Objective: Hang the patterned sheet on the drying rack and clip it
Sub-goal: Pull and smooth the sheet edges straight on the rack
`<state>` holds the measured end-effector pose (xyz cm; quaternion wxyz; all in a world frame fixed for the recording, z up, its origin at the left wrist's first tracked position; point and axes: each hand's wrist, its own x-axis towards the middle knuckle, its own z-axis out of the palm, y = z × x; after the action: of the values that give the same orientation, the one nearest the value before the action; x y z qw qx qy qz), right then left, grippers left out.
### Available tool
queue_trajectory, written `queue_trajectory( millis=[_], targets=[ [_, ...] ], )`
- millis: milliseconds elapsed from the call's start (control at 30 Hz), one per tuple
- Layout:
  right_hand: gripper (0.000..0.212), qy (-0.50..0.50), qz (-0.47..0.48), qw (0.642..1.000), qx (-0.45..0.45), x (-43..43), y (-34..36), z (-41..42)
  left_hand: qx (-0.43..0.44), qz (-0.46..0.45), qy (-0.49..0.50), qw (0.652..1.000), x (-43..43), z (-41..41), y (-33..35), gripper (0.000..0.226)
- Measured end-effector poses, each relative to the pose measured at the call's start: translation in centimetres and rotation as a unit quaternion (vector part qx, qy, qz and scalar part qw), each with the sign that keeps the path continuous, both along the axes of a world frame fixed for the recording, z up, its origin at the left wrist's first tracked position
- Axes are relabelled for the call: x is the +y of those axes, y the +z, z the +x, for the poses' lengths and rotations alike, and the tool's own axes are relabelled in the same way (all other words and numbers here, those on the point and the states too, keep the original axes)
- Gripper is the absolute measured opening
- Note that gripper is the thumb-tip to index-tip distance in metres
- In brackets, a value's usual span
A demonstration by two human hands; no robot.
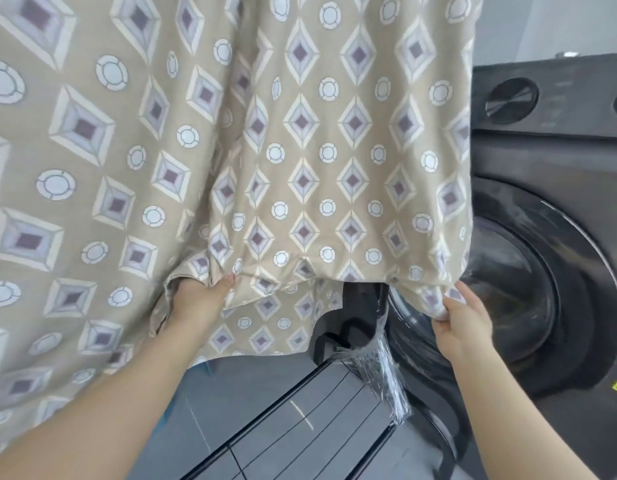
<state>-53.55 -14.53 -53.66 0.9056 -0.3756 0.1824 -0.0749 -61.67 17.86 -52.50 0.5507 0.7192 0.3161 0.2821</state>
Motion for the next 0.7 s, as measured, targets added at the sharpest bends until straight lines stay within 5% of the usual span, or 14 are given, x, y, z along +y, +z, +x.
queue_trajectory(
  millis=[700],
  targets=[
    [0.031,-0.026,-0.153,0.983,0.098,1.0,-7.1,2.7,0.056,-0.023,-0.041,0.997,-3.4,1.7,-6.7,0.06]
  ],
)
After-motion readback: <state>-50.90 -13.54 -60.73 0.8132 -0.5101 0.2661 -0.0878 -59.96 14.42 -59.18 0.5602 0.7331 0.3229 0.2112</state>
